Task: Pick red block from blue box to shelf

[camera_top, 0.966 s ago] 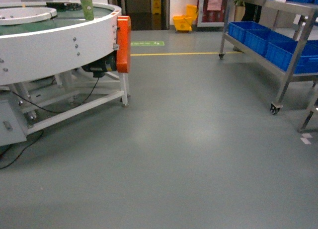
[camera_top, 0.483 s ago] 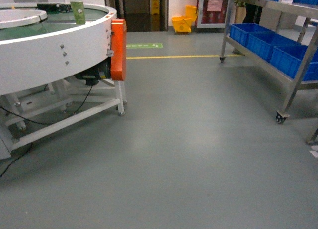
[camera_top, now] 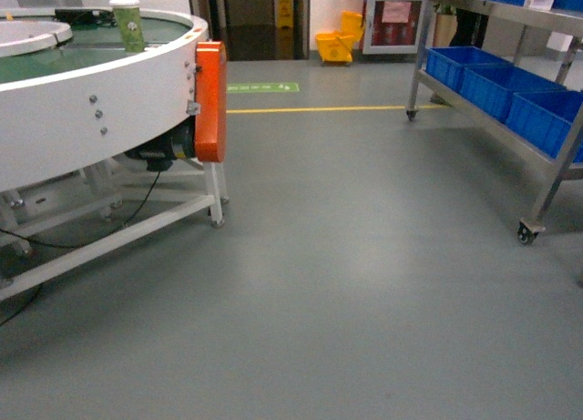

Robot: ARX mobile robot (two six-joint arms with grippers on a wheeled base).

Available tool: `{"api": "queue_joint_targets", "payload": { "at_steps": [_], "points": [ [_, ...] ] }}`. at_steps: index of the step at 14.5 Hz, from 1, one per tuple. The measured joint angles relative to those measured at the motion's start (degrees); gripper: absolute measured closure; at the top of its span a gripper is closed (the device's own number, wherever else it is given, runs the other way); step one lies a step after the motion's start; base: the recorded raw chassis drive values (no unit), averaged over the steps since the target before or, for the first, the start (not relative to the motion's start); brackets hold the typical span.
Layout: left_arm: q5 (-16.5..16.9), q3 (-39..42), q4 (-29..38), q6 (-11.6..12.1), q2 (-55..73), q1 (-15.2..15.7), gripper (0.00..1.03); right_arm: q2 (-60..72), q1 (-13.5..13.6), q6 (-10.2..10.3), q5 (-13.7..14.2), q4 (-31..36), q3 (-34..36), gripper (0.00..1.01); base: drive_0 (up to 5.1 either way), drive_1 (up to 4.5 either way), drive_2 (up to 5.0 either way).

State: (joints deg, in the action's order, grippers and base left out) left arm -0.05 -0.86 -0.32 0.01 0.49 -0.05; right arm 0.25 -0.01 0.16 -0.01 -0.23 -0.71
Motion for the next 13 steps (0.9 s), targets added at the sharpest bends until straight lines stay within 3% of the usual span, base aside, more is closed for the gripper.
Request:
{"api": "queue_joint_targets", "payload": {
  "at_steps": [13],
  "points": [
    [0.13, 0.0, 0.02, 0.02, 0.0, 0.0, 0.05, 0.0, 0.0, 0.0, 0.0, -0.07, 0.0, 0.72, -0.1, 4.27, -4.4]
  ]
}}
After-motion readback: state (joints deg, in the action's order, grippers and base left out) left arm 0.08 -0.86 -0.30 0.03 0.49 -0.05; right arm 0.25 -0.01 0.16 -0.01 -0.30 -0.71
